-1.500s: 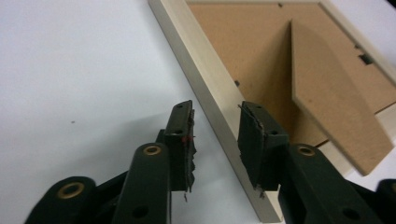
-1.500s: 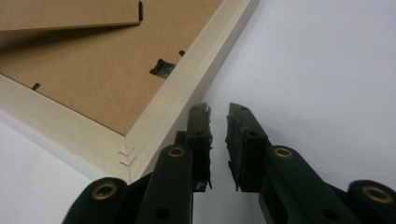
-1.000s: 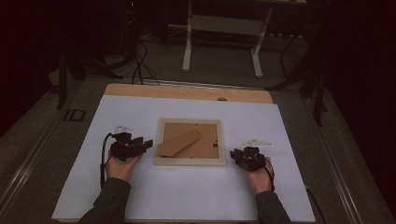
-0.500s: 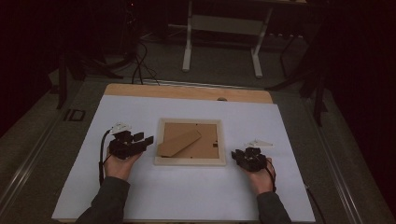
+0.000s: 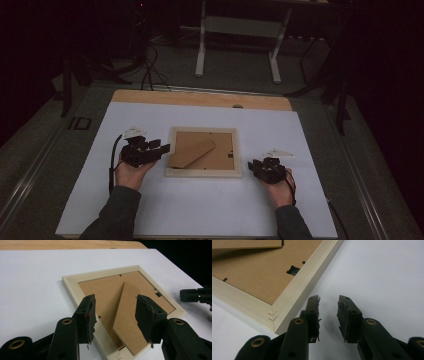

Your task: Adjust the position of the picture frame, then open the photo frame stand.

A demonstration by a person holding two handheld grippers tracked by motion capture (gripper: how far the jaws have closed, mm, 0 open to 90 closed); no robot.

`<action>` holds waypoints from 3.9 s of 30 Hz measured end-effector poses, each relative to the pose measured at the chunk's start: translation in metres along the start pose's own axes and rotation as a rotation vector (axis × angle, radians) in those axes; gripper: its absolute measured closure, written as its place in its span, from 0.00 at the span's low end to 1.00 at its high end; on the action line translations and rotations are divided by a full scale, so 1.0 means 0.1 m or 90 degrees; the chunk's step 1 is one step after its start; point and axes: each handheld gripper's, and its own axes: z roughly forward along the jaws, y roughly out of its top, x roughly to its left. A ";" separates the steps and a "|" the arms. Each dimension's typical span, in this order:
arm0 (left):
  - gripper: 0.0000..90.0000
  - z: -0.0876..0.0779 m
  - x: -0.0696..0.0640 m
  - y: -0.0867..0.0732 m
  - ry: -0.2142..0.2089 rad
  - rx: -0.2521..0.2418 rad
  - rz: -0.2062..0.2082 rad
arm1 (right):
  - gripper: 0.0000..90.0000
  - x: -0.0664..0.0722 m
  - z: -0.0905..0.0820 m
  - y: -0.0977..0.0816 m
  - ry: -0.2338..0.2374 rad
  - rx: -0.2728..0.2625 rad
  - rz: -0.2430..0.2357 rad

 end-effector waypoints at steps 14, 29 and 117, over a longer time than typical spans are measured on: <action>0.57 0.10 -0.10 0.14 -0.029 0.020 0.015 | 0.78 -0.01 0.01 0.00 0.006 0.000 0.003; 0.56 0.21 -0.12 0.20 -0.040 0.029 0.020 | 0.78 0.00 0.00 0.01 0.009 0.000 0.000; 0.40 0.89 -0.02 0.18 -0.089 0.183 0.014 | 0.75 0.01 -0.04 0.02 0.023 -0.015 0.005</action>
